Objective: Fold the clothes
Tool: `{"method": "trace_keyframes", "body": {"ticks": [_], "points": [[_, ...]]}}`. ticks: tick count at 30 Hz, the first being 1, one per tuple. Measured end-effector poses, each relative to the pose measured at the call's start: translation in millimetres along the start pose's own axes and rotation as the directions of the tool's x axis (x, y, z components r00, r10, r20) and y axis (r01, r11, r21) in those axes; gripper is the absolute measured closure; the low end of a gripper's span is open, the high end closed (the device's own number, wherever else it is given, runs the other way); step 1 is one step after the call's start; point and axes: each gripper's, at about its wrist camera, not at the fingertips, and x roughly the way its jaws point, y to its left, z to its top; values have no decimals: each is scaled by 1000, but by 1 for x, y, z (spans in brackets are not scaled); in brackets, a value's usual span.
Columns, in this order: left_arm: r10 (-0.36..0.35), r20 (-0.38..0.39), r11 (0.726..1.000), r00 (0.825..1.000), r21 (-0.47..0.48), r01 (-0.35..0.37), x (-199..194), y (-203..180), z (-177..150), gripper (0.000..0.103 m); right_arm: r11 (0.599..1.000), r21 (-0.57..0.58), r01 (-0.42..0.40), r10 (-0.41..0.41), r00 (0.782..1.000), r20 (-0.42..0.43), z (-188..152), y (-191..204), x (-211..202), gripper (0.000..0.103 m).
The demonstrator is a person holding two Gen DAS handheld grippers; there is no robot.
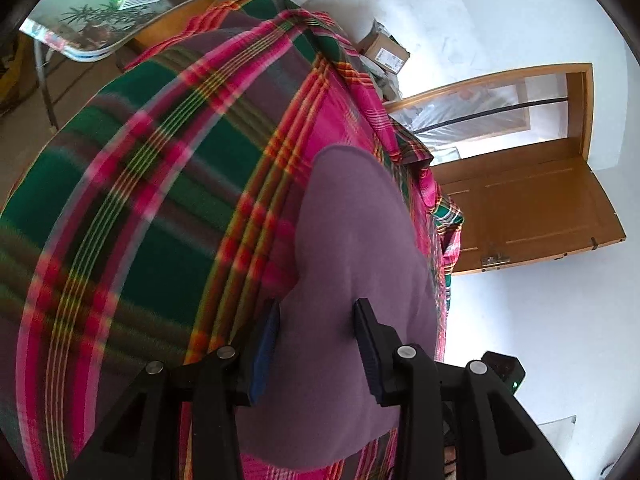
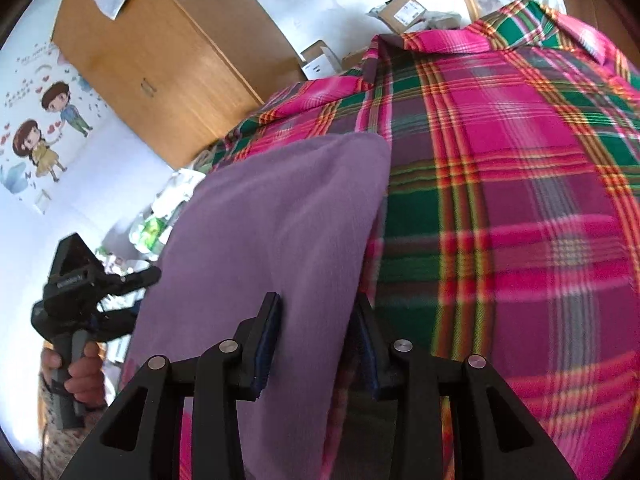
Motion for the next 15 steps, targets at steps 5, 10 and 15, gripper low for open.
{"method": "trace_keyframes", "body": {"ticks": [5,10,15], "points": [[27,22,1000,999,7,-27,-7,0,-10,64,999,-30,40,-39,999,20,-18,1,-15,66],[72,42,997,996,35,-74,-15,-2,-25,64,996,-46,78,-76,996,39,-34,3,-27,66],[93,65,995,994,42,-95,-26,-5,-41,64,991,-61,116,-113,992,54,-51,7,-39,66]]}}
